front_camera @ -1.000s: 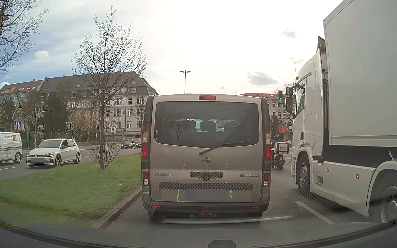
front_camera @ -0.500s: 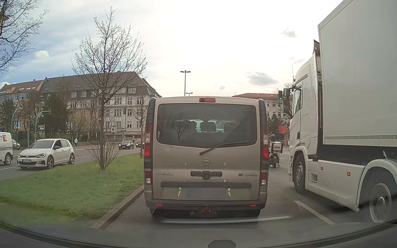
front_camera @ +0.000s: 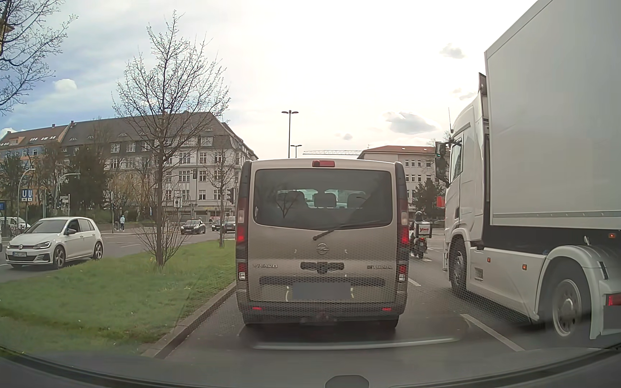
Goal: Follow the waypoints while adhering to traffic rules and regulations
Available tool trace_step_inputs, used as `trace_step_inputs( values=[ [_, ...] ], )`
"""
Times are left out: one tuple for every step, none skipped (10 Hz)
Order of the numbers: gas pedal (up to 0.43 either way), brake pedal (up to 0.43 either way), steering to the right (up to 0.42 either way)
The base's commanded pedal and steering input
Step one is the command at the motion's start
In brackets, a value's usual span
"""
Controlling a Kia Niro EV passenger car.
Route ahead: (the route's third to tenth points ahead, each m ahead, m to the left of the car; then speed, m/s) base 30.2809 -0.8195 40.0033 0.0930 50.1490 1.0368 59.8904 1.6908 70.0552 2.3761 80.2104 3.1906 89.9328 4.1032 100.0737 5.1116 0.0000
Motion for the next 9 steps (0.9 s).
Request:
trace_step_inputs(
  values=[
    [0.000,0.323,-0.003],
    [0.000,0.274,-0.003],
    [0.000,0.122,-0.003],
    [0.000,0.006,-0.003],
    [0.000,0.000,-0.003],
    [0.008,0.000,-0.003],
    [0.130,0.000,-0.003],
    [0.150,0.000,-0.003],
    [0.169,0.000,-0.003]
  ],
)
